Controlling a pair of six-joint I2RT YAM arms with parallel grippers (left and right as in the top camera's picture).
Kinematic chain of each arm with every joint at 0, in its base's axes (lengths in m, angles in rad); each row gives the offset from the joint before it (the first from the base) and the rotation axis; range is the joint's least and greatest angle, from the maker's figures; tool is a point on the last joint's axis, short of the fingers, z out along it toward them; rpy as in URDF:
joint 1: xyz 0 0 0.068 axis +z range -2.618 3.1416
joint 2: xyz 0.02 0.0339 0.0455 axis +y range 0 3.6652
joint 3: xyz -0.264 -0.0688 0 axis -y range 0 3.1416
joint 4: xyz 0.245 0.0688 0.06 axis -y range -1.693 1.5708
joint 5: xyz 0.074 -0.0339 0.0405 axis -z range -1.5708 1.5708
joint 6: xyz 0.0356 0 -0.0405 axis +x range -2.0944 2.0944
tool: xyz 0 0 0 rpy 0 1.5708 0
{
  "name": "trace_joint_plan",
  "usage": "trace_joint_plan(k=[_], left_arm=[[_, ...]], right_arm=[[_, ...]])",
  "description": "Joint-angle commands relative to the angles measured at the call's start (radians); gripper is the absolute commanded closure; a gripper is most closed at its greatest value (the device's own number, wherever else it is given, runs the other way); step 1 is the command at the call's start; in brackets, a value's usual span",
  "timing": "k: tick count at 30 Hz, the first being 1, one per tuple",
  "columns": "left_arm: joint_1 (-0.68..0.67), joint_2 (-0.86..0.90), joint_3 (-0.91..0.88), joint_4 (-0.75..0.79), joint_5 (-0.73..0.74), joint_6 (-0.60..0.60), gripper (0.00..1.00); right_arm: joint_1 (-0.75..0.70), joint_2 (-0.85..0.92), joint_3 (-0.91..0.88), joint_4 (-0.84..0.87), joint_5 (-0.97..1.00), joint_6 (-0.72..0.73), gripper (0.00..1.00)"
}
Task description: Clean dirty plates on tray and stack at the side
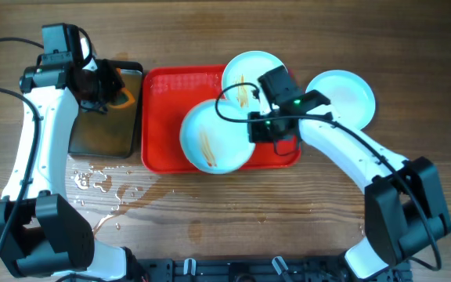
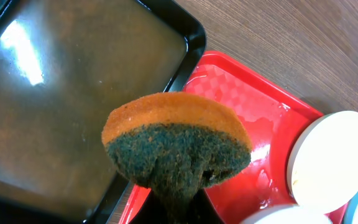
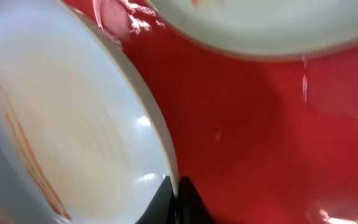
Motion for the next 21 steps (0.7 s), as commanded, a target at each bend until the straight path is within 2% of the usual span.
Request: trace_joint_plan(k=[1,4,9,10,11,12,15,18,21], left_arm=[[-0.001,0.003,0.005,0.01,-0.006,0.011,0.96],[-0.001,0.003,0.005,0.012,-0.006,0.007,0.96],[-0.005,0.003,0.005,0.016,-0.006,0.008,0.96],[-0.006,0.003,0.005,0.018,-0.006,0.007,0.96],[-0.008,0.003,0.005,0.019,-0.006,0.007,0.96],[-0.01,0.003,0.005,0.021,-0.006,0.008,0.96],[-0.017,0.003,0.005,0.022,-0.006,0.004,0.96],[-0.031,0.008,0.005,0.025,-0.006,0.004,0.96],[-0.051,0.026,0.005,0.03,-0.006,0.005,0.96]], right_arm=[[0.034,0.069,0.02,0.106,0.051,0.114,0.96],[0.058,0.142,0.027,0.156,0.045,0.155,0.96],[0.059,0.23,0.093,0.138,-0.026,0.151,0.96],[0.059,0.245,0.106,0.127,-0.034,0.15,0.91],[0.059,0.252,0.114,0.117,-0.034,0.143,0.78],[0.059,0.257,0.119,0.116,-0.033,0.138,0.7],[0.055,0.257,0.14,0.114,-0.028,0.11,0.59],[0.052,0.258,0.166,0.113,-0.008,0.095,0.57],[0.05,0.264,0.171,0.114,0.014,0.072,0.61]])
